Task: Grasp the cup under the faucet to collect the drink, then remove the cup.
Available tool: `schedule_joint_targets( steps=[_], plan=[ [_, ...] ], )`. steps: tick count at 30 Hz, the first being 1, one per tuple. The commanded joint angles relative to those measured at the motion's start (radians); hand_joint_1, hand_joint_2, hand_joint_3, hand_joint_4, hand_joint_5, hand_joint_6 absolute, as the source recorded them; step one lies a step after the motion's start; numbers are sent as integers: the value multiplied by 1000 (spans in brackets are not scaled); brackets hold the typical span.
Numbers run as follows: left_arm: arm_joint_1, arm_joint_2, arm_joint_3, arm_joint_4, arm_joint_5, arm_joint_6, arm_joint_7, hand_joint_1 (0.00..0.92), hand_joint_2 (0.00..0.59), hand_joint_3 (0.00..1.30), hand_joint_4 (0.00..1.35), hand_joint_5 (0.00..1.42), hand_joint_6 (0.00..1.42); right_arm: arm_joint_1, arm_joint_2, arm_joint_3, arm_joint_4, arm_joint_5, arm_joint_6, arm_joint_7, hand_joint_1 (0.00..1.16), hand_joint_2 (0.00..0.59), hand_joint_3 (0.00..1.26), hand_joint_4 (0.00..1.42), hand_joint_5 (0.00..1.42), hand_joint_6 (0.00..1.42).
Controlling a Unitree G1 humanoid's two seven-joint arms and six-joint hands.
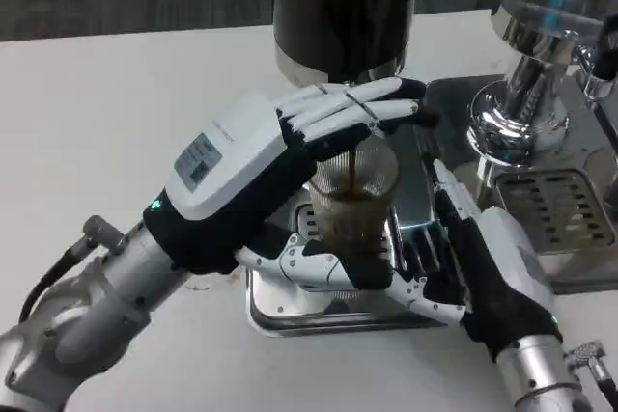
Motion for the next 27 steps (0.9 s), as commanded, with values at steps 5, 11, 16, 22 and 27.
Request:
schedule_joint_targets(
  steps=[5,11,16,22,27],
  plan=[
    [14,29,-8,20,-6,-14,1,0,145,326,202,430,324,-102,9,-8,125,36,-65,25,648,188,0,0,0,99],
    [14,34,-7,17,-10,-11,-1,0,149,337,213,437,326,-142,16,-9,184,58,-102,37,651,187,0,0,0,96],
    [16,39,-5,18,-12,-8,-1,0,150,341,214,443,327,-165,35,-9,233,82,-142,46,648,185,0,0,0,89],
    [18,43,-2,15,-16,-2,-1,0,152,346,214,446,327,-189,51,-13,288,104,-180,54,645,183,0,0,0,85],
    [18,43,0,16,-17,2,1,0,153,347,214,447,327,-210,66,-20,336,127,-210,55,643,182,0,0,0,86]
  ],
)
